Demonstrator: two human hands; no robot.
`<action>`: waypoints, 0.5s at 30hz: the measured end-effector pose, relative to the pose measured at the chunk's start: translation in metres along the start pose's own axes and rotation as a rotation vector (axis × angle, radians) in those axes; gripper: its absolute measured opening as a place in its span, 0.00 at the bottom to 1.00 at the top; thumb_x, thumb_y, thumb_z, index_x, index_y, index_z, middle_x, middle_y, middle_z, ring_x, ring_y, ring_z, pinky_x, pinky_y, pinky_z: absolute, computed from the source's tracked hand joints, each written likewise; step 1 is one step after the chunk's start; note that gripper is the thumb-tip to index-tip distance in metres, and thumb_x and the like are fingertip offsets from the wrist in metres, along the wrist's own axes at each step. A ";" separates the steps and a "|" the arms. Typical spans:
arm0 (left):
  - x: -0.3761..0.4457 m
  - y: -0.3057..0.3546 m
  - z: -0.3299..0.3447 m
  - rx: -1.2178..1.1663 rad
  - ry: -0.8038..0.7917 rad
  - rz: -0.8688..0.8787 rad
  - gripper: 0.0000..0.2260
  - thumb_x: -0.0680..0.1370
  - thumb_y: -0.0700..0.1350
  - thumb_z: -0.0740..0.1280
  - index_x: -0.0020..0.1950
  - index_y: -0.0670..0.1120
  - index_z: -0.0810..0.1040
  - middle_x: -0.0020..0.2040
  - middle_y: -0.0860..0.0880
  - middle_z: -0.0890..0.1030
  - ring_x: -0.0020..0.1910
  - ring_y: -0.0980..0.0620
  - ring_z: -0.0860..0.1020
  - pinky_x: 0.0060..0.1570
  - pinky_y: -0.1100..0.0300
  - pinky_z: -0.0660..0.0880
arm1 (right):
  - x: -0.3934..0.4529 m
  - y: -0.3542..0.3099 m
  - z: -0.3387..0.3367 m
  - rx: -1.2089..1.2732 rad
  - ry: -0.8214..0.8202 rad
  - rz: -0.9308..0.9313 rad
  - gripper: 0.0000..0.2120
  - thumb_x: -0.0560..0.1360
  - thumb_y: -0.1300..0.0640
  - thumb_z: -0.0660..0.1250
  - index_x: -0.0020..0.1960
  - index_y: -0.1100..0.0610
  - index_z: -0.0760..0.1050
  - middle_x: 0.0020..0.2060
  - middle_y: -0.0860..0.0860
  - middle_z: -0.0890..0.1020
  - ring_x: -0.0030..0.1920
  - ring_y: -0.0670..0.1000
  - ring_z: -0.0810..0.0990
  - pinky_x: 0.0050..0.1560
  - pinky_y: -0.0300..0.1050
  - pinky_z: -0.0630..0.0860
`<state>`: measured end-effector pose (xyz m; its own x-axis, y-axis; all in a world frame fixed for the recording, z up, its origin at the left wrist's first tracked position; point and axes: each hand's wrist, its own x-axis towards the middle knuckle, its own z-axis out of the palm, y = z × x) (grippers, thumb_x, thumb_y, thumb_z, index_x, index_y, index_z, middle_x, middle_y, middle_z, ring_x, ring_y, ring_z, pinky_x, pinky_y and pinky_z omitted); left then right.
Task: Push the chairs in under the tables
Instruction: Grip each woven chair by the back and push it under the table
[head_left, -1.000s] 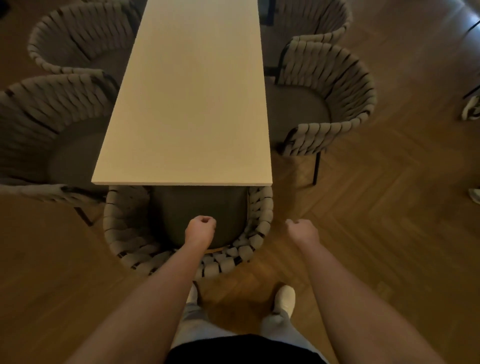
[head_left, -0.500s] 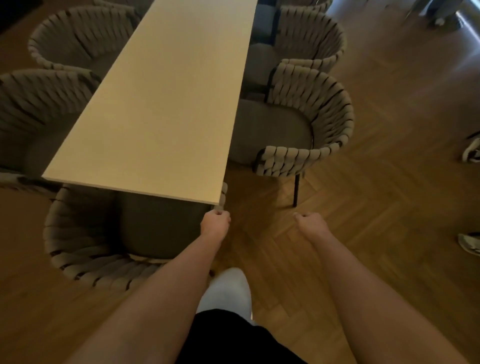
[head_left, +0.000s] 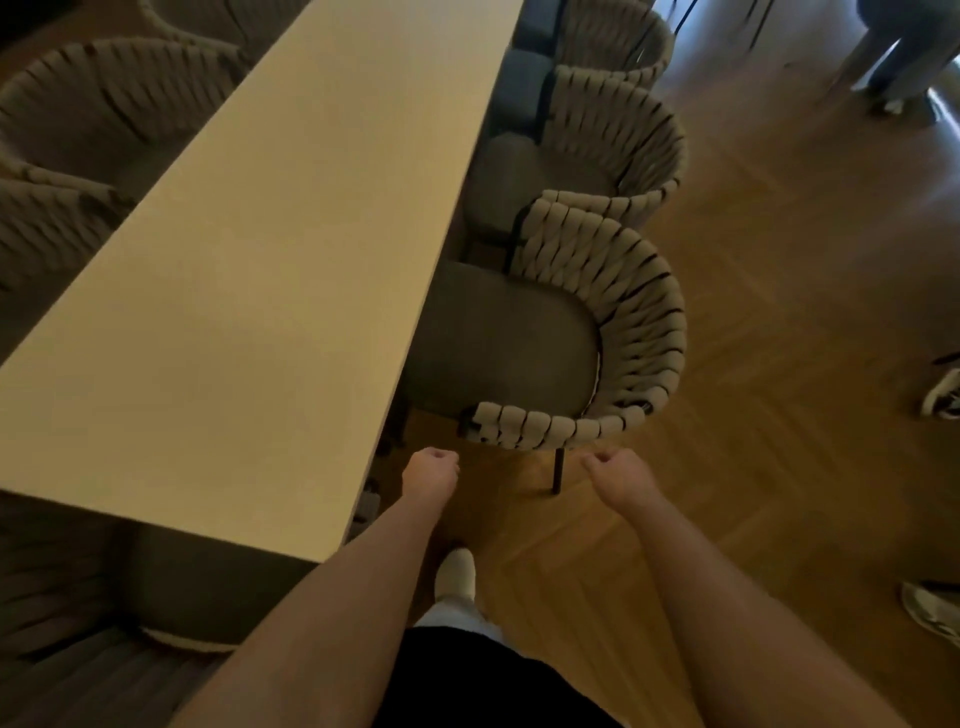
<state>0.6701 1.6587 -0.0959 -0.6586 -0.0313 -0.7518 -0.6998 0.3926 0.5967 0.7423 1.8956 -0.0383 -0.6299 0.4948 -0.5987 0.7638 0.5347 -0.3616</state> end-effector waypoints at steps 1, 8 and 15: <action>0.007 0.013 0.004 0.019 0.002 0.002 0.09 0.84 0.46 0.64 0.62 0.48 0.79 0.52 0.49 0.82 0.51 0.50 0.80 0.54 0.55 0.79 | 0.012 -0.004 -0.011 -0.023 0.005 -0.017 0.16 0.84 0.50 0.60 0.61 0.59 0.79 0.43 0.51 0.80 0.42 0.50 0.77 0.39 0.45 0.72; 0.036 0.068 0.039 0.139 0.011 -0.029 0.10 0.84 0.47 0.64 0.64 0.48 0.79 0.54 0.49 0.81 0.53 0.51 0.80 0.60 0.51 0.78 | 0.096 -0.018 -0.064 -0.131 -0.046 -0.082 0.18 0.83 0.47 0.61 0.65 0.56 0.79 0.53 0.53 0.83 0.51 0.53 0.80 0.50 0.47 0.76; 0.054 0.103 0.105 0.017 0.166 -0.114 0.09 0.84 0.47 0.65 0.61 0.47 0.80 0.56 0.46 0.81 0.56 0.48 0.80 0.59 0.52 0.78 | 0.200 -0.015 -0.107 -0.275 -0.146 -0.241 0.16 0.83 0.46 0.61 0.62 0.54 0.79 0.47 0.50 0.83 0.47 0.50 0.81 0.51 0.49 0.80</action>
<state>0.5915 1.7938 -0.1040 -0.6127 -0.2270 -0.7570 -0.7688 0.3931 0.5044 0.5898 2.0598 -0.0763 -0.7445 0.2405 -0.6228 0.5177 0.7970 -0.3111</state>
